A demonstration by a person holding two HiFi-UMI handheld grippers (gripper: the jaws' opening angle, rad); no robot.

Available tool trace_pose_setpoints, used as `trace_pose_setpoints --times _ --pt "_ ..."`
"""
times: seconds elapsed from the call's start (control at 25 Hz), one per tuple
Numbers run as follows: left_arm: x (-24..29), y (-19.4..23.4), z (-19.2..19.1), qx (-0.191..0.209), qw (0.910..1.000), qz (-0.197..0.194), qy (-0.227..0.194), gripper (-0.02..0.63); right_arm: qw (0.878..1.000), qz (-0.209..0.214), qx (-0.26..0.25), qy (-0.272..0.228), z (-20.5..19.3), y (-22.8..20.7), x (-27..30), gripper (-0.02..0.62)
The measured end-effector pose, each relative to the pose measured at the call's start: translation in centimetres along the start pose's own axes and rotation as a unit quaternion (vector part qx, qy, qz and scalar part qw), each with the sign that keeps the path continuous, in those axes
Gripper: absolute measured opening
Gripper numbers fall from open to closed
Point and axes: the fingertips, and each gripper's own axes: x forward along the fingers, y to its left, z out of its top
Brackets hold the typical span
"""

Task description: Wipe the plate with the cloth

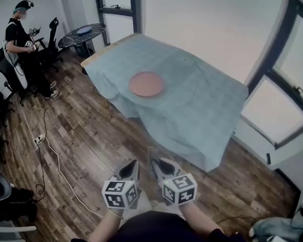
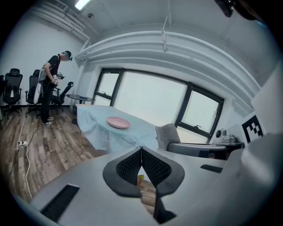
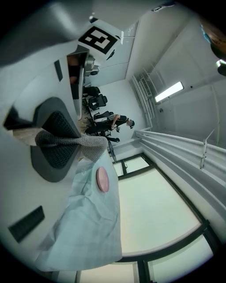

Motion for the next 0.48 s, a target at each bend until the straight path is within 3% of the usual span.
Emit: trace_pose_setpoints --times 0.48 --pt "1.9 1.4 0.9 -0.009 1.0 0.0 0.003 0.015 1.0 0.03 0.006 0.0 0.8 -0.2 2.0 0.034"
